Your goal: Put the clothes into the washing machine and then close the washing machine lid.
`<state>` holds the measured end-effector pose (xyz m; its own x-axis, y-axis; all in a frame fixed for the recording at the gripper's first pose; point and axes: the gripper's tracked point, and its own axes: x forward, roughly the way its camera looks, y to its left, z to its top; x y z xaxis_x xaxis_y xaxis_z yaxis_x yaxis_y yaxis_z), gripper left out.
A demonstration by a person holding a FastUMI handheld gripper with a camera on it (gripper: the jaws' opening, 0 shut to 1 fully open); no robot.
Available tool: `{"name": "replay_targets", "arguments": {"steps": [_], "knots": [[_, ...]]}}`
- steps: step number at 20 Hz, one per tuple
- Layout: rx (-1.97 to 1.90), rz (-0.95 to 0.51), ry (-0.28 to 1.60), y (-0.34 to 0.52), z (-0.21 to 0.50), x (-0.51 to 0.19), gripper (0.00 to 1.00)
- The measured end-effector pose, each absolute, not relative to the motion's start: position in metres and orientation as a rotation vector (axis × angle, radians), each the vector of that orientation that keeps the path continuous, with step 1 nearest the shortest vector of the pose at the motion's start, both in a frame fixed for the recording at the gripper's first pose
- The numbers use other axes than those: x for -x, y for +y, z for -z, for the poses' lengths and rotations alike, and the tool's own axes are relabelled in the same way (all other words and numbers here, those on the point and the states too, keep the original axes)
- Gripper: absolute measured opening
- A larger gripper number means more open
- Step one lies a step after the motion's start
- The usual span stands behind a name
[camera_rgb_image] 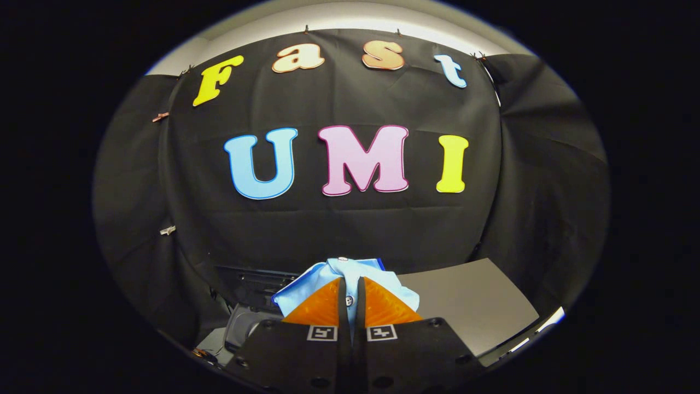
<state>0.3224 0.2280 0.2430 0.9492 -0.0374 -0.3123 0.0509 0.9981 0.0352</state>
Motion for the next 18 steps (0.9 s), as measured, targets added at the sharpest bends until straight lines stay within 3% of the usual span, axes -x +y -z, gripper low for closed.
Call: {"name": "replay_targets", "arguments": {"steps": [7,18], "knots": [[-0.024,-0.039,0.289,0.334,-0.242,-0.307,0.05],[-0.031,-0.078,0.407,0.432,-0.094,-0.338,0.05]]}}
